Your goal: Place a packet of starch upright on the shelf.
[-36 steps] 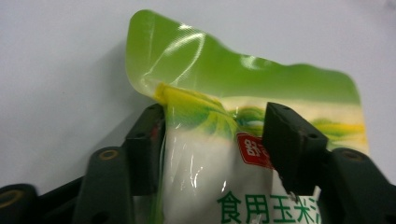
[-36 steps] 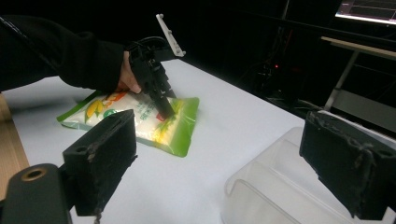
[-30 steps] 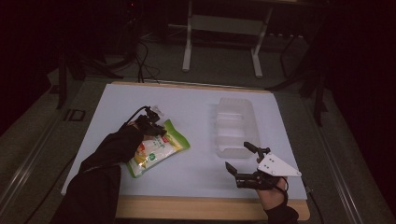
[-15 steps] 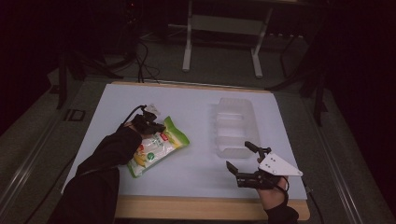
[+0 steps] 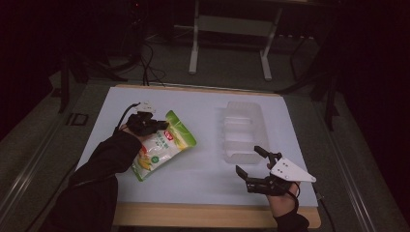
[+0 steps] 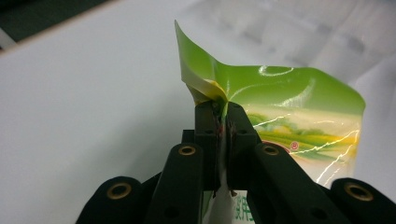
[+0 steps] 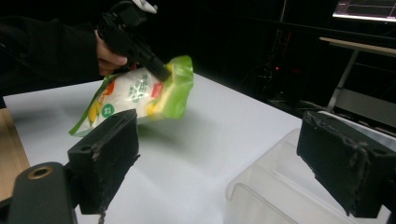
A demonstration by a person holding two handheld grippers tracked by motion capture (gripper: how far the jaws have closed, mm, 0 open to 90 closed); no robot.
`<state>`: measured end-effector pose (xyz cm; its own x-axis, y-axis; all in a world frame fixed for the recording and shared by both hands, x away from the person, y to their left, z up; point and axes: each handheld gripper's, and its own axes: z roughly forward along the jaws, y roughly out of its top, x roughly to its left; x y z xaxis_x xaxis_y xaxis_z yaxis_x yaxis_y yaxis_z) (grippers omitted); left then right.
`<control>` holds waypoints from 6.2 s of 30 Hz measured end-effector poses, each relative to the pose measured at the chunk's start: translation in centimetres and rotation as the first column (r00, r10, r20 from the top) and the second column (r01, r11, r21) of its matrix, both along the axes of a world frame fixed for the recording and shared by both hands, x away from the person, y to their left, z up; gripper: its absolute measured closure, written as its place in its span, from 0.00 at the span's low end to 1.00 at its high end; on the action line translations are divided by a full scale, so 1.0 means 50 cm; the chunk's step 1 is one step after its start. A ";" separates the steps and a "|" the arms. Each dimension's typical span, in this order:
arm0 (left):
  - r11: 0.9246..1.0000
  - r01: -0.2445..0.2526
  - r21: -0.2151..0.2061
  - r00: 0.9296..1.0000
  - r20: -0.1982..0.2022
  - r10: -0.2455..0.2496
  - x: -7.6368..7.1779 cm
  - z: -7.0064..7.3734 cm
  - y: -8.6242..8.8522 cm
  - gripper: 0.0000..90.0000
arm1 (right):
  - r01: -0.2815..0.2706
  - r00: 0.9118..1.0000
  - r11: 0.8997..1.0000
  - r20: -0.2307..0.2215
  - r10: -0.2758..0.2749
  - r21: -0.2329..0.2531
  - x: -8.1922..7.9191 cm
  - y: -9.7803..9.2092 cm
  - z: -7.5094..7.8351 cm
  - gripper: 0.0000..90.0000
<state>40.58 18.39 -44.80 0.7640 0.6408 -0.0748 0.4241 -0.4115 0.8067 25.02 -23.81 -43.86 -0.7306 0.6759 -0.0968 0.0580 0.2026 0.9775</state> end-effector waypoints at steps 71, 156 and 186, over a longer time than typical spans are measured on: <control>0.830 0.226 -0.510 0.968 0.212 -0.134 -0.142 0.133 -0.154 0.95 | -0.286 0.916 0.957 -0.303 0.261 -0.039 0.133 0.115 0.121 0.96; 0.925 0.014 -0.380 0.998 0.063 0.011 -0.238 -0.088 0.068 0.02 | -0.286 0.945 0.920 -0.238 0.224 -0.268 0.392 -0.115 0.207 0.96; 0.935 0.037 -0.354 0.997 0.072 -0.012 -0.239 -0.092 0.063 0.02 | -0.310 0.932 0.918 -0.268 0.243 -0.246 0.427 -0.078 0.156 0.96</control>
<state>28.62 21.57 -49.39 0.7905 0.5628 -0.2415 0.3569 -0.1029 0.9284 46.38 -27.69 -36.08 -0.9088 0.4129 -0.0610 0.1731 0.5059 0.8450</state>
